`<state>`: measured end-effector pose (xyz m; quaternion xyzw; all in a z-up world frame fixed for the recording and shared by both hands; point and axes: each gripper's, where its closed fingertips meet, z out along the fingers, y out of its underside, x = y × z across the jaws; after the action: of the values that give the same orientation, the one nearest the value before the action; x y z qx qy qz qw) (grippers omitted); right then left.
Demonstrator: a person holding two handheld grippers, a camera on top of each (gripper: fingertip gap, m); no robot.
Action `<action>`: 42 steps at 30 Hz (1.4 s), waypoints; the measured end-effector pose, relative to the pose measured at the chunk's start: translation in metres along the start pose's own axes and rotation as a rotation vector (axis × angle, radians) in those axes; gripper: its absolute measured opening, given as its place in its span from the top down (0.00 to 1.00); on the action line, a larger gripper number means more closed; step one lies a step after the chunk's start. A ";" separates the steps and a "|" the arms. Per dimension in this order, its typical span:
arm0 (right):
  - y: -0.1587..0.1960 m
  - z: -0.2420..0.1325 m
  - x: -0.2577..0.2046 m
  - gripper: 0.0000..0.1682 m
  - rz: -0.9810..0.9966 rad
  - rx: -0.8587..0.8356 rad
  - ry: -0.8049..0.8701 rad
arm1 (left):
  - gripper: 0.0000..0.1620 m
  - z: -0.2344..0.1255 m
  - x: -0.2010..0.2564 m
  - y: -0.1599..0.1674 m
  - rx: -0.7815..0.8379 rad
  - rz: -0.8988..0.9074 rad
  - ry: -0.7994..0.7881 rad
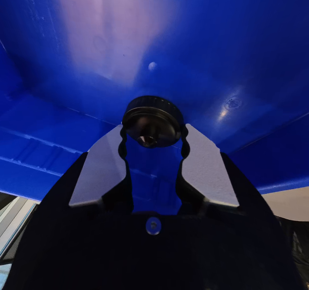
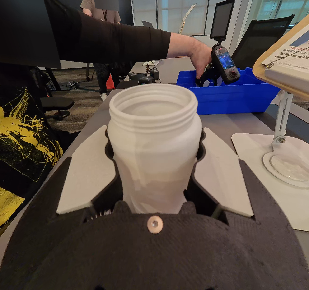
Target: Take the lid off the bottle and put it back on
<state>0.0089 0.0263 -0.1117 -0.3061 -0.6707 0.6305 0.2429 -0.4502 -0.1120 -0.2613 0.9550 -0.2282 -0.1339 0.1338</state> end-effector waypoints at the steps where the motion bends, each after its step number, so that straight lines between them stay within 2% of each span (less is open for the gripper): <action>1: -0.001 0.000 0.000 0.41 0.002 0.005 -0.003 | 0.61 0.000 0.001 0.000 0.007 -0.004 0.000; 10: -0.003 -0.002 0.000 0.40 0.002 0.012 -0.002 | 0.61 -0.008 0.001 -0.002 0.060 -0.023 -0.039; 16: -0.010 -0.012 0.008 0.34 -0.014 0.016 0.055 | 0.61 -0.042 -0.008 -0.004 0.202 -0.099 -0.124; 20: -0.027 -0.030 0.011 0.32 -0.073 0.024 0.131 | 0.61 -0.093 -0.013 0.007 0.323 -0.161 -0.321; 23: -0.057 -0.050 0.006 0.34 -0.166 0.063 0.229 | 0.61 -0.147 -0.001 0.014 0.433 -0.202 -0.488; 27: -0.111 -0.056 -0.026 0.50 -0.253 0.122 0.308 | 0.61 -0.235 0.038 0.005 0.561 -0.209 -0.774; 28: -0.121 -0.052 -0.032 0.55 -0.263 0.119 0.335 | 0.61 -0.260 0.052 -0.001 0.601 -0.208 -0.855; 30: -0.137 -0.036 -0.044 0.55 -0.259 0.105 0.366 | 0.61 -0.305 0.083 -0.016 0.683 -0.206 -0.995; 31: -0.142 -0.025 -0.050 0.60 -0.248 0.092 0.369 | 0.61 -0.327 0.100 -0.026 0.735 -0.195 -1.064; 35: -0.152 0.015 -0.051 0.61 -0.206 0.056 0.396 | 0.61 -0.393 0.173 -0.075 0.902 -0.107 -1.246; 38: -0.154 0.033 -0.035 0.61 -0.151 0.061 0.426 | 0.61 -0.415 0.217 -0.113 0.981 -0.028 -1.254; 42: -0.155 0.044 -0.024 0.61 -0.104 0.066 0.432 | 0.62 -0.425 0.250 -0.149 1.012 0.050 -1.281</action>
<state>-0.0221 -0.0244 0.0396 -0.3909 -0.5969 0.5586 0.4229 -0.0409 -0.0191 0.0375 0.6327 -0.3146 -0.5316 -0.4670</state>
